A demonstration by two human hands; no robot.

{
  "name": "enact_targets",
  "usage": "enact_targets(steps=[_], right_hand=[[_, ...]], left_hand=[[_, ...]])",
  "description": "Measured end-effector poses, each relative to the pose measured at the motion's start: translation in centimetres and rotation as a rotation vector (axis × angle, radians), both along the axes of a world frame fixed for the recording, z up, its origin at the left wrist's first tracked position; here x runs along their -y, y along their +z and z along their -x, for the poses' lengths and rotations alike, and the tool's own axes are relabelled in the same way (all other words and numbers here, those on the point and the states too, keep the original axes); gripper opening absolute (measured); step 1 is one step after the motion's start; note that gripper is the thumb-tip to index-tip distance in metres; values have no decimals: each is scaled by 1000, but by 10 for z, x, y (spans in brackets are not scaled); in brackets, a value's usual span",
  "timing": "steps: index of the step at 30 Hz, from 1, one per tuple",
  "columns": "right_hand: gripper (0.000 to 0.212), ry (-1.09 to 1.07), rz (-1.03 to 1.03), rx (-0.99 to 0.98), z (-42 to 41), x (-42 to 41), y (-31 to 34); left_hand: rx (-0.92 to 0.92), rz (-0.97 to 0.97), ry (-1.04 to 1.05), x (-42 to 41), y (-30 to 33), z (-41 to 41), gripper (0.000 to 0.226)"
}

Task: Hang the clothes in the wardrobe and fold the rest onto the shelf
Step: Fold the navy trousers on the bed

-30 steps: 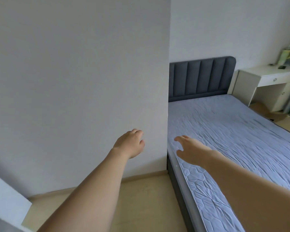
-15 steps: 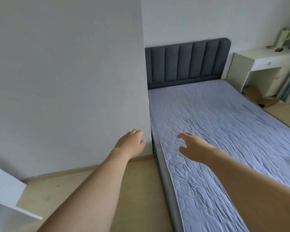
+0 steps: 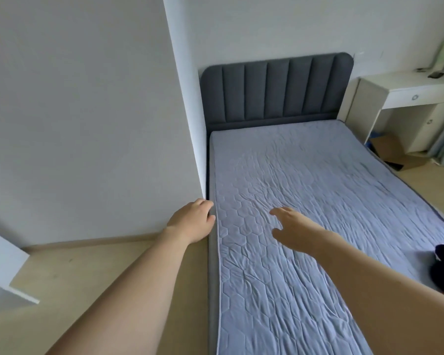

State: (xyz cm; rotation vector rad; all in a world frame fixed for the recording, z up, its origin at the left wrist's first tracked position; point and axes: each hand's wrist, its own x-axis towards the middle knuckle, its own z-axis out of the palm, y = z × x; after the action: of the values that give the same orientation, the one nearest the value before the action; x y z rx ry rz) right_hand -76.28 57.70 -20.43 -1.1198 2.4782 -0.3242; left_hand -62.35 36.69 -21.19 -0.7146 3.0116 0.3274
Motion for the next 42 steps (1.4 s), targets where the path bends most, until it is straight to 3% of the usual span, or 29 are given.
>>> enact_targets(steps=[13, 28, 34, 42], right_hand=[[54, -54, -51, 72, 105, -126, -35], [53, -43, -104, 145, 293, -348, -62], [53, -91, -109, 205, 338, -386, -91], [53, -181, -153, 257, 438, -499, -122]], left_hand=[[100, -87, -18, -126, -57, 117, 44], [130, -151, -32, -359, -73, 287, 46], [290, -150, -5, -381, -98, 333, 33], [312, -190, 0, -474, -119, 433, 47]])
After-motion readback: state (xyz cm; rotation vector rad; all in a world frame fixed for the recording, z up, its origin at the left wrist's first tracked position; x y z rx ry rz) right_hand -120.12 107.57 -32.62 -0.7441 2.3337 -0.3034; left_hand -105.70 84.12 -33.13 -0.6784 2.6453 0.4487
